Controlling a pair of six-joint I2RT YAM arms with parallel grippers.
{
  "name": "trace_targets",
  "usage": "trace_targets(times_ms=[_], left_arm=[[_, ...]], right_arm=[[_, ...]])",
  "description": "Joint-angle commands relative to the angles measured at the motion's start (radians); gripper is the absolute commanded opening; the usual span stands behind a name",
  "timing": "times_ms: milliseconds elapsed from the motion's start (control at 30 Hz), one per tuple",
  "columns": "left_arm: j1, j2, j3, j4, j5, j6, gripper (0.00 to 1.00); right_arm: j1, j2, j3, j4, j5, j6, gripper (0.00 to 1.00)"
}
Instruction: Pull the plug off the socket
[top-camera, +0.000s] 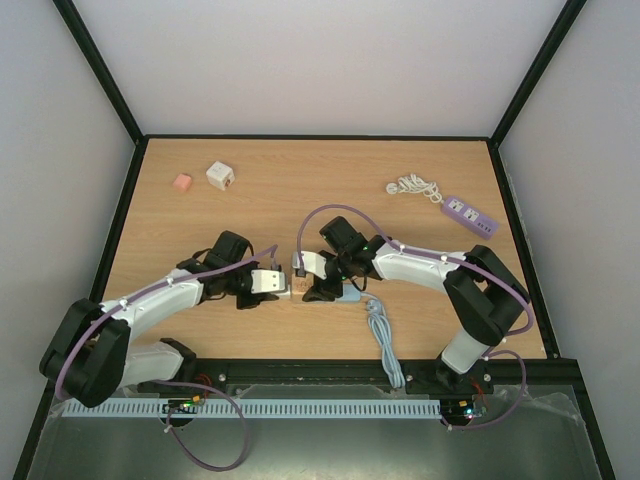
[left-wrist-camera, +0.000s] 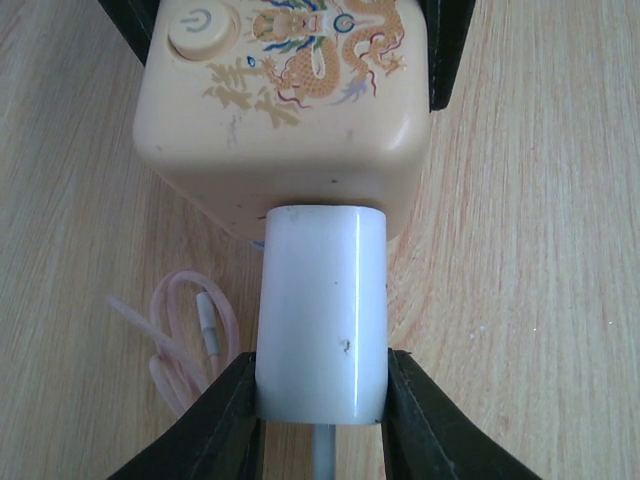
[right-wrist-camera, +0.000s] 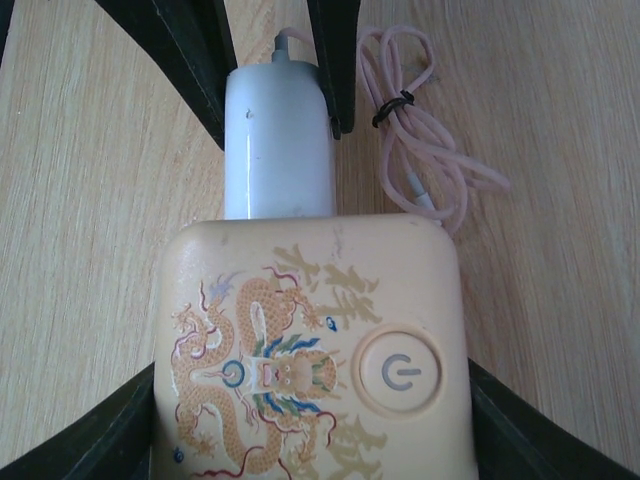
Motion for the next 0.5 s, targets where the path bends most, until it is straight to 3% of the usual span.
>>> trace_targets(times_ms=[0,133,200,367,467], left_arm=[[0.092,0.014,-0.025,-0.038,-0.046,0.112,0.06],[-0.03,0.032,0.017,-0.001,0.039,-0.033,0.06],[-0.086,0.024,0.021,0.001,0.009,-0.049,0.06],[0.068,-0.012,-0.041,-0.031,-0.03,0.09,0.05],[-0.036,0.015,0.004,-0.013,0.03,-0.007,0.05]], right_arm=[[-0.037,0.022,-0.032,-0.14,0.151,0.028,0.02],[-0.037,0.032,-0.024,-0.139,0.14,0.027,0.02],[-0.037,0.036,-0.021,-0.144,0.141,0.026,0.02],[-0.038,0.03,-0.032,-0.14,0.144,0.023,0.02],[-0.037,0.042,-0.026,-0.141,0.142,0.025,0.02]])
